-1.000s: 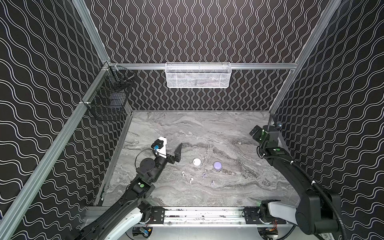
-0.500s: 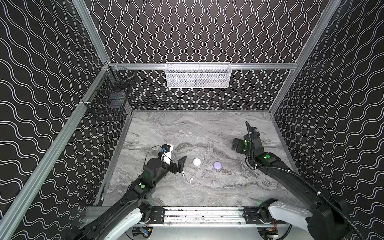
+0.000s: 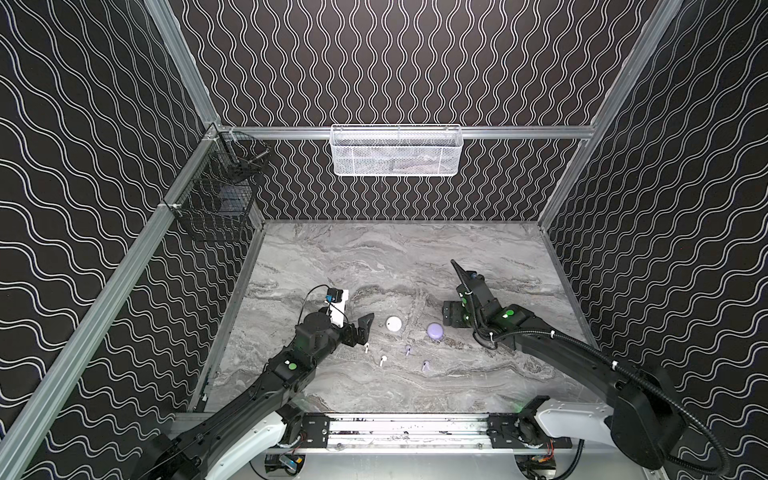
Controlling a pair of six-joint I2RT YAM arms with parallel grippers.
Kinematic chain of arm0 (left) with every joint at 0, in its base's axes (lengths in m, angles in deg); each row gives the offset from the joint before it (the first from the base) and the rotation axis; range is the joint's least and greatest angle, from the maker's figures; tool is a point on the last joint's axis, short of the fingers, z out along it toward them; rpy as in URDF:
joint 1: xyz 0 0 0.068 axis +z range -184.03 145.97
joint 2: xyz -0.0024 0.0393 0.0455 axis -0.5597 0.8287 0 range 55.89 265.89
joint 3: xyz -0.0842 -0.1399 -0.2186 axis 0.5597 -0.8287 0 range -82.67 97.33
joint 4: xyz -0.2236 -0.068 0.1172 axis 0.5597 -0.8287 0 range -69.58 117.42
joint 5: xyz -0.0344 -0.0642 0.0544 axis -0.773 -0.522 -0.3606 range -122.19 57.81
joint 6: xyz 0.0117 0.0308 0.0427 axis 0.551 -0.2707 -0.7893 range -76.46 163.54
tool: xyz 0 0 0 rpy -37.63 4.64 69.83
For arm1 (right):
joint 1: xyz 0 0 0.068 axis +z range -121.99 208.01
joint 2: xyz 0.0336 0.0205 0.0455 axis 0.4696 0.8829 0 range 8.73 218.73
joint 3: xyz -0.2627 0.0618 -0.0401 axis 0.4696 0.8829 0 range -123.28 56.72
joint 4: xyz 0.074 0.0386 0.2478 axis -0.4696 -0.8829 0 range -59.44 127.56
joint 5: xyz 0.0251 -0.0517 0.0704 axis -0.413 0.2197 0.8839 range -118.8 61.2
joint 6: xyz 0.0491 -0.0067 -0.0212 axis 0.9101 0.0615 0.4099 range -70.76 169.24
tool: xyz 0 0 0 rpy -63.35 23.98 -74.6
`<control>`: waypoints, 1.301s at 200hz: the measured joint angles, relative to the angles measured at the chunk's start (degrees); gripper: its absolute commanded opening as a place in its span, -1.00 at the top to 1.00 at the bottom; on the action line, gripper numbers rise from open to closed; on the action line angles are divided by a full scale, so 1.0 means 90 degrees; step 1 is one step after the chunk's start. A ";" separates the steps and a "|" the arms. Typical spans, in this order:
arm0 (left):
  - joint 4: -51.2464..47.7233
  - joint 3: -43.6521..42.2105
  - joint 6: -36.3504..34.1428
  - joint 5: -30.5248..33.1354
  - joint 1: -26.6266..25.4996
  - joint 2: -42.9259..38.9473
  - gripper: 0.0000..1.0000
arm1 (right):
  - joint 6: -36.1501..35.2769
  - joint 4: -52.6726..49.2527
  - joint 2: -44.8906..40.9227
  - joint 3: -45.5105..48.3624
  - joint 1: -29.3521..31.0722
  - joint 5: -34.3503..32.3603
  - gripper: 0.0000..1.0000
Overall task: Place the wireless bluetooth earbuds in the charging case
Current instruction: 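Reach the right gripper over the lavender case and grasp it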
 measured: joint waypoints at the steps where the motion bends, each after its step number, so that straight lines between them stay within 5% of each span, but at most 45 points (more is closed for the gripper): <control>1: 0.0002 0.0000 0.0000 -0.0005 0.0000 0.0007 -0.87 | 0.0000 -0.0002 0.0010 -0.0002 0.0002 0.0005 -0.67; 53: 0.0270 0.0029 0.0002 -0.0376 0.0000 0.0430 -0.83 | 0.0041 -0.0143 0.0741 -0.0233 0.0420 0.0080 -0.40; 260: 0.0493 0.0160 0.0032 -0.0658 0.0000 0.1018 -0.82 | -0.0364 -0.0148 0.2477 -0.0804 0.0916 0.0185 -0.38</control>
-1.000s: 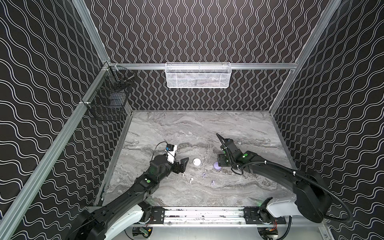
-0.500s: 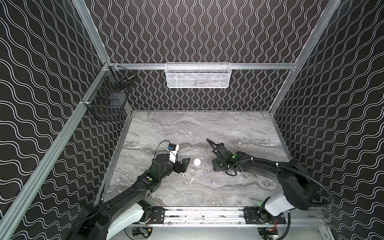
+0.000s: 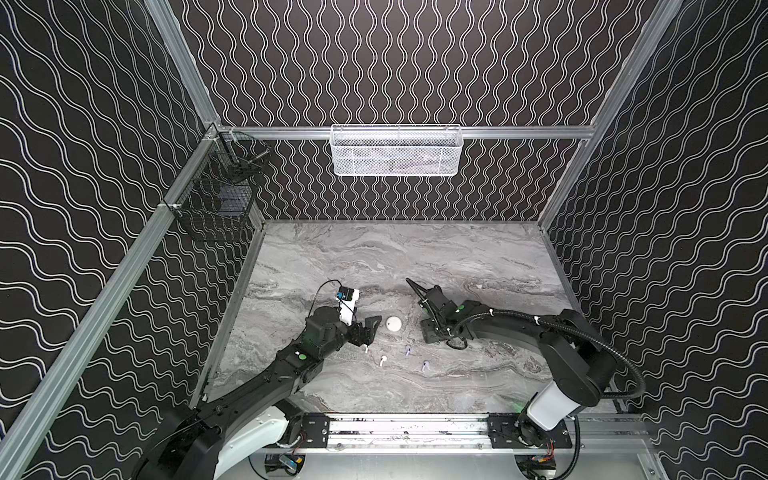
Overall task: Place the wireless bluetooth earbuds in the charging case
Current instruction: 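Reach the right gripper over the lavender case and grasp it, then lift the lavender case with the right gripper while the left gripper approaches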
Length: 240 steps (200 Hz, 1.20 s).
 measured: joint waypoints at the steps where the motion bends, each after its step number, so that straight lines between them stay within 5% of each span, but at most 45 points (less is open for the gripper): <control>1: 0.0000 0.0000 0.0000 0.0000 0.0000 0.0000 -0.82 | 0.0000 0.0000 0.0002 -0.0005 0.0000 -0.0002 -0.38; 240: 0.0022 -0.0219 0.0002 0.0236 0.0002 -0.0680 -0.79 | 0.0007 0.0056 0.0214 0.0002 0.0000 -0.0160 -0.26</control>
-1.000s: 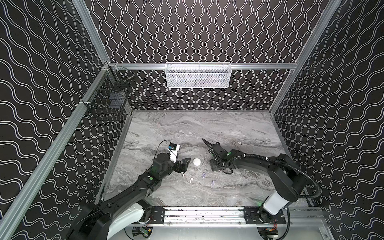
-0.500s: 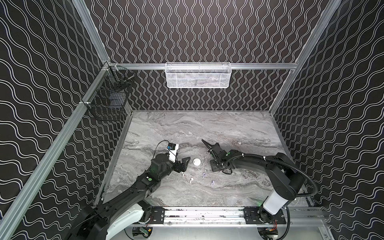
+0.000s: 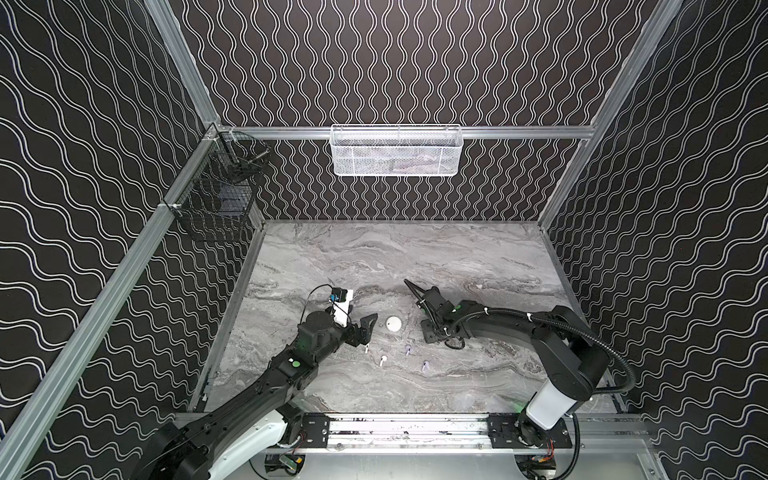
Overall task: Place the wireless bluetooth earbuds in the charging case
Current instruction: 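Lift the lavender case with the right gripper while the left gripper approaches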
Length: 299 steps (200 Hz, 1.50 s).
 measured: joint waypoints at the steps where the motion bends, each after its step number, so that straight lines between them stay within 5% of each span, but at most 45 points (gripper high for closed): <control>1: 0.0000 0.0000 0.0000 0.0000 0.0000 0.0005 -0.79 | 0.0000 0.0000 0.0000 0.0002 0.0000 0.0000 -0.26; 186: 0.0032 0.0017 0.0129 -0.0002 0.0000 0.0243 -0.81 | 0.0015 0.0073 -0.0529 0.0192 0.0002 -0.0187 0.33; 299: -0.0469 0.0624 0.0471 -0.0243 -0.0015 0.0600 -0.78 | -0.0469 0.0597 -0.2103 0.0665 0.0168 -0.0430 0.38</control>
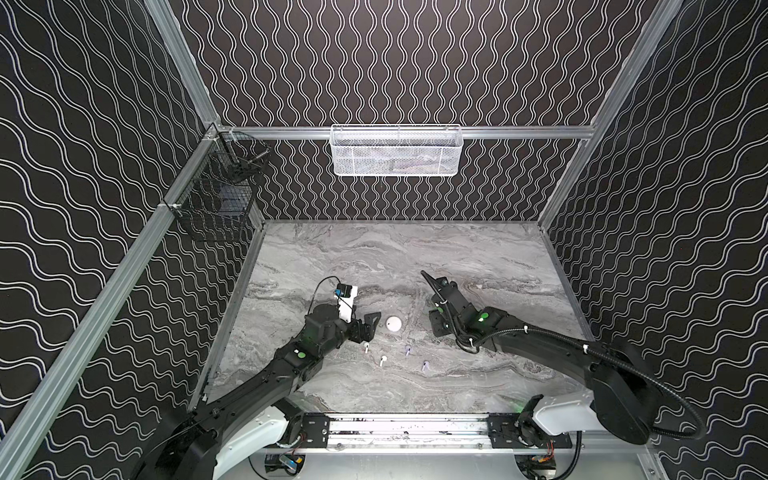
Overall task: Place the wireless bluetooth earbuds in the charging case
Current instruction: 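Lift the lavender case with the right gripper while the left gripper approaches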
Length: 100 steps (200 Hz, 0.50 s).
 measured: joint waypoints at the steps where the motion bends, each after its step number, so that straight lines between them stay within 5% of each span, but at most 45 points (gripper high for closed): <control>1: -0.0017 0.0019 0.0022 -0.0005 -0.0002 0.0000 -0.79 | -0.0002 0.0007 -0.0017 0.0010 0.0002 0.0002 0.38; 100: -0.1549 0.1586 0.1149 -0.1632 -0.0136 0.0811 -0.66 | -0.0585 0.0797 -0.0860 0.0476 0.0602 0.0294 0.38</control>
